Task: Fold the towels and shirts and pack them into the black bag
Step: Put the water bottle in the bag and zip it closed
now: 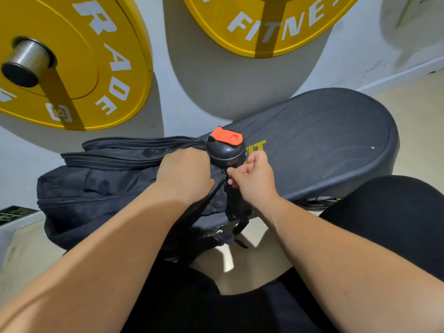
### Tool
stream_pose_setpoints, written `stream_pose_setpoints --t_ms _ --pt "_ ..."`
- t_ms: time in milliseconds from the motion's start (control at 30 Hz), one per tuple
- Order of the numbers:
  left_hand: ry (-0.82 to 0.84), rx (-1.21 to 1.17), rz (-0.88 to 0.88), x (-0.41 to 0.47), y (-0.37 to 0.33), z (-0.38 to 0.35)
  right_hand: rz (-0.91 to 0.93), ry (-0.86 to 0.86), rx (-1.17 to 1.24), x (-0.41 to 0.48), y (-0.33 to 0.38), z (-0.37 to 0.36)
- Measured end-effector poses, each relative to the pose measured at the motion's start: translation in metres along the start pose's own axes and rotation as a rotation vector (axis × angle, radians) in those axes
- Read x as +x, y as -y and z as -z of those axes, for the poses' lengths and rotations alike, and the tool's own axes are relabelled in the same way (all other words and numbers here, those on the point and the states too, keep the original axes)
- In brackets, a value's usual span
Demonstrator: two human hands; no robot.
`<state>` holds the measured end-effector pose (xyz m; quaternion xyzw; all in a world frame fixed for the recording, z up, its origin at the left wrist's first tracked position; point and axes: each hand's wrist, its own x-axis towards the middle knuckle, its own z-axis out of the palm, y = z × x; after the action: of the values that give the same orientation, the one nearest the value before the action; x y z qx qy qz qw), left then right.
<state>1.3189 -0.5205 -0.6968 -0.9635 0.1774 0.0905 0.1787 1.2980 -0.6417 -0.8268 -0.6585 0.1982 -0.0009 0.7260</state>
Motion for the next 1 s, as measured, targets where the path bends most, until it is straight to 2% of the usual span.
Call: stream_pose_setpoints --t_ms 133,600,867,1000 --pt "-0.108 0.02 -0.013 0.01 -0.009 -0.013 -0.048 0.034 0.11 0.0 -0.002 -0.001" --pt "-0.027 -0.218 0.004 0.011 0.01 -0.019 0.031 0.033 -0.063 0.01 -0.007 0.0" --pt "-0.178 -0.261 0.064 0.028 0.041 0.019 0.187 -0.012 -0.134 0.036 0.037 -0.023" --pt "-0.259 -0.293 0.143 0.048 0.071 0.045 0.326 0.051 -0.171 0.067 0.085 -0.043"
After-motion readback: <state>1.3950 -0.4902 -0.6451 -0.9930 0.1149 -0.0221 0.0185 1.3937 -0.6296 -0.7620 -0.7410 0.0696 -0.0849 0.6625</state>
